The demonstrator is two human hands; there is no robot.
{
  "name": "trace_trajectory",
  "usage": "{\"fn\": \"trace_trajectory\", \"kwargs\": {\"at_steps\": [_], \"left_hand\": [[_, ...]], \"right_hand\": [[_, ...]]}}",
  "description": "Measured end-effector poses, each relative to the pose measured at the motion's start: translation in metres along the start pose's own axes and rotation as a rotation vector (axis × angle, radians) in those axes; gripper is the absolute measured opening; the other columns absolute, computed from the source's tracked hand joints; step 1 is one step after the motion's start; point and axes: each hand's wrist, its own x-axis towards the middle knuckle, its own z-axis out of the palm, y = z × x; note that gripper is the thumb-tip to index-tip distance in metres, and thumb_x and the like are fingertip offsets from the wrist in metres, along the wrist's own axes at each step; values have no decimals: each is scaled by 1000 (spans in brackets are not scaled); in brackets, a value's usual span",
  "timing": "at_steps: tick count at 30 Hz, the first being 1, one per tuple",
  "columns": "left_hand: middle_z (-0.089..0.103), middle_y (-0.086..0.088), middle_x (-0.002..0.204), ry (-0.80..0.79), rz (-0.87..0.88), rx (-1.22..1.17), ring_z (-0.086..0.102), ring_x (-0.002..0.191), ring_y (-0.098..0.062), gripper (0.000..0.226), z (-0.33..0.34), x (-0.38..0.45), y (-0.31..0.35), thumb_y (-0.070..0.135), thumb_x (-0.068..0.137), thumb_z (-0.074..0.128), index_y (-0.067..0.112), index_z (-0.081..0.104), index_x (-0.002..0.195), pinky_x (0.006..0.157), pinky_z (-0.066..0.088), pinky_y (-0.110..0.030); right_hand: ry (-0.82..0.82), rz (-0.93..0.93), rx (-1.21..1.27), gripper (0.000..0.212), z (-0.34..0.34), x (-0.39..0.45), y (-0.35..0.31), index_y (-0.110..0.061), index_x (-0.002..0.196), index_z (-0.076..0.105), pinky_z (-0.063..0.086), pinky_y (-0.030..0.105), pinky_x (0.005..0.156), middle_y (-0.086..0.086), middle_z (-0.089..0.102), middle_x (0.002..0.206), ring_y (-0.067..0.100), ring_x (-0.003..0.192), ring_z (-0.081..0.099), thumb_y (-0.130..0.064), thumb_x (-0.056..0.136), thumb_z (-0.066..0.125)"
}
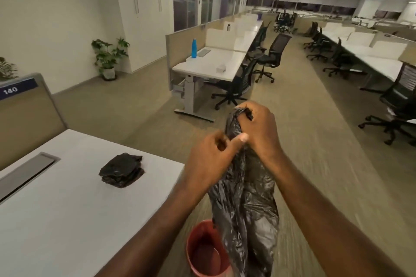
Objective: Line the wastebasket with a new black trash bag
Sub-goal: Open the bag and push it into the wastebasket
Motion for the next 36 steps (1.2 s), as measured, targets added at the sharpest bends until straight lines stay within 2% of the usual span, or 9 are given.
{"fn": "trace_trajectory", "kwargs": {"at_steps": [2, 6, 11, 15, 17, 19, 21, 24, 36], "left_hand": [[65, 5, 64, -36, -81, 54, 63, 59, -11, 54, 19, 4, -7, 76, 73, 58, 22, 61, 73, 57, 49, -32], [67, -2, 63, -155, -250, -104, 61, 49, -12, 40, 50, 17, -56, 48, 79, 75, 8, 69, 83, 55, 54, -36], [72, -15, 73, -156, -293, 158, 69, 64, -27, 19, 98, 24, -139, 24, 85, 68, 7, 68, 79, 67, 58, -47], [65, -5, 70, -116, -422, 67, 71, 76, -29, 22, 133, 25, -212, 22, 92, 61, 20, 61, 70, 71, 59, -53], [69, -15, 82, -122, -477, 6, 71, 81, -32, 17, 148, 25, -248, 20, 94, 60, 8, 66, 82, 70, 61, -52], [67, -18, 83, -173, -571, -101, 69, 69, -26, 22, 162, 24, -280, 19, 96, 59, -2, 64, 93, 55, 63, -38], [62, -10, 76, -236, -661, -216, 66, 53, -13, 17, 173, 18, -315, 18, 97, 58, 3, 60, 91, 43, 57, -26], [63, -7, 75, -257, -724, -296, 65, 49, -8, 17, 190, 8, -383, 17, 96, 59, 8, 61, 82, 45, 56, -25], [59, -8, 66, -188, -874, -181, 57, 50, -16, 23, 278, -20, -644, 9, 92, 63, 11, 59, 69, 50, 52, -27]], "right_hand": [[-53, 28, -13, 19, 15, 0, 21, -14, 102, 73, 45, 22, 68, -4, 72, 91, 9, 82, 62, -14, 93, 57], [-153, 104, -42, 18, 40, -4, 76, -14, 102, 73, 42, 23, 69, -4, 70, 90, 12, 84, 64, -15, 94, 57], [-258, 181, -160, 23, 81, -25, 154, -15, 107, 75, 48, 25, 74, 2, 76, 101, 18, 94, 70, -18, 94, 56], [-286, 183, -273, 20, 119, -58, 219, -17, 104, 73, 58, 40, 75, 3, 76, 95, 22, 88, 71, -21, 94, 57], [-309, 197, -298, 20, 138, -76, 249, -16, 103, 74, 58, 40, 74, 4, 76, 94, 23, 86, 71, -22, 95, 57], [-322, 201, -314, 19, 159, -96, 278, -15, 100, 73, 58, 40, 72, 5, 75, 91, 24, 83, 70, -22, 95, 57], [-326, 200, -316, 17, 181, -116, 306, -16, 96, 72, 56, 38, 68, 2, 74, 87, 22, 78, 68, -23, 95, 56], [-340, 199, -312, 14, 213, -150, 347, -19, 89, 68, 47, 32, 61, -2, 67, 77, 19, 73, 64, -22, 95, 56], [-390, 346, 33, 7, 354, -269, 536, -19, 90, 75, 52, 30, 68, -4, 74, 83, 9, 73, 68, -19, 86, 69]]}}
